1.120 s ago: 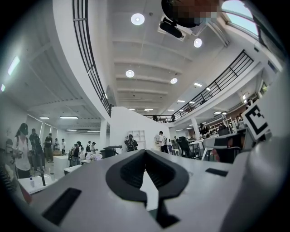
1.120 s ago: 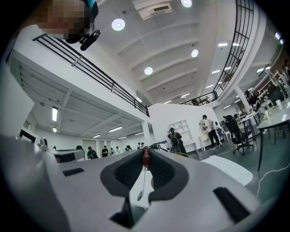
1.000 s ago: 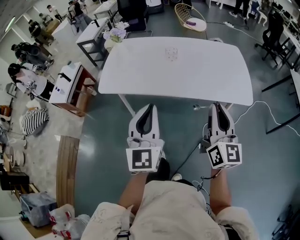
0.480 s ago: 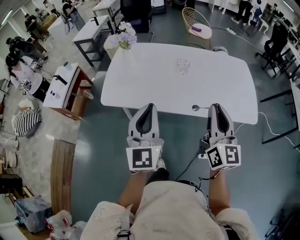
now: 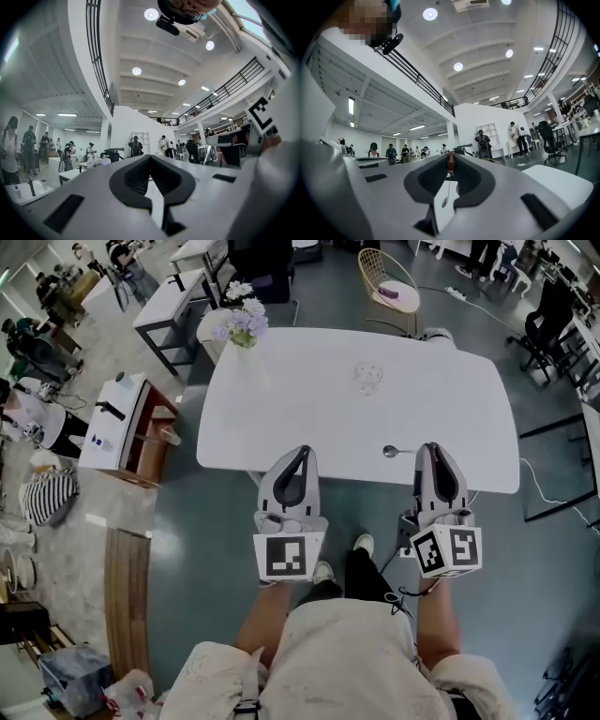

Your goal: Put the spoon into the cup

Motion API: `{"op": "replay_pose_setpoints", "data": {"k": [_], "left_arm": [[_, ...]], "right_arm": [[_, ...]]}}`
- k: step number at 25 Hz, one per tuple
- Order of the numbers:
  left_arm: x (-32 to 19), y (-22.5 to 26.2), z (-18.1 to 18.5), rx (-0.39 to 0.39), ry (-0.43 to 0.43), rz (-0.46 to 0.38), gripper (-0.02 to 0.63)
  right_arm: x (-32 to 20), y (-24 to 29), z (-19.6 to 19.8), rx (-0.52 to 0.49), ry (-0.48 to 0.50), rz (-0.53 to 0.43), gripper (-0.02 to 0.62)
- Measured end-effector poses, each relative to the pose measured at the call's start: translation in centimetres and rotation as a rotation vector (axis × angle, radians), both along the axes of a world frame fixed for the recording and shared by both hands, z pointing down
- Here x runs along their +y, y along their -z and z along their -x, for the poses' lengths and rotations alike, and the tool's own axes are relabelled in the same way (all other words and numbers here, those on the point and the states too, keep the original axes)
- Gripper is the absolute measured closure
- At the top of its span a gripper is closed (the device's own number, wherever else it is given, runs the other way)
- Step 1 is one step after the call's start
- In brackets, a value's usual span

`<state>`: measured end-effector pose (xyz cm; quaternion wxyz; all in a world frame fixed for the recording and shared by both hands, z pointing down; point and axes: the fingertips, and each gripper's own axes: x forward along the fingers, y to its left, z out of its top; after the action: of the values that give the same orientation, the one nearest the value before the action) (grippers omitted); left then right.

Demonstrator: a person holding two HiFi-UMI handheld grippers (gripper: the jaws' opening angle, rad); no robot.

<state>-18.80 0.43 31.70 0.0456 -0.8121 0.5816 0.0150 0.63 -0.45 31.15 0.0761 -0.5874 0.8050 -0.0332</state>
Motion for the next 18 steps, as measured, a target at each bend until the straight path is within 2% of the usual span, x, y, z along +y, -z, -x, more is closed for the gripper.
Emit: {"op": "replay_pose_setpoints", "data": {"k": [9, 15, 18], "left_arm": [[-7.1, -0.8, -2.7, -0.023, 0.016, 0.021, 0.603], [-15.7, 1.0, -8.1, -0.034, 0.029, 0.016, 0.603], [-17.7, 1.4, -9.8, -0.042, 0.034, 0.008, 0.603]], "right_arm": [[-7.2, -1.7, -3.1, -0.034, 0.002, 0.016, 0.557], [-16.0, -0.7, -8.3, -0.056, 0.023, 0.012, 0.557], [-18.3, -0.7, -9.9, -0.065, 0.03, 0.01, 0.557]]}}
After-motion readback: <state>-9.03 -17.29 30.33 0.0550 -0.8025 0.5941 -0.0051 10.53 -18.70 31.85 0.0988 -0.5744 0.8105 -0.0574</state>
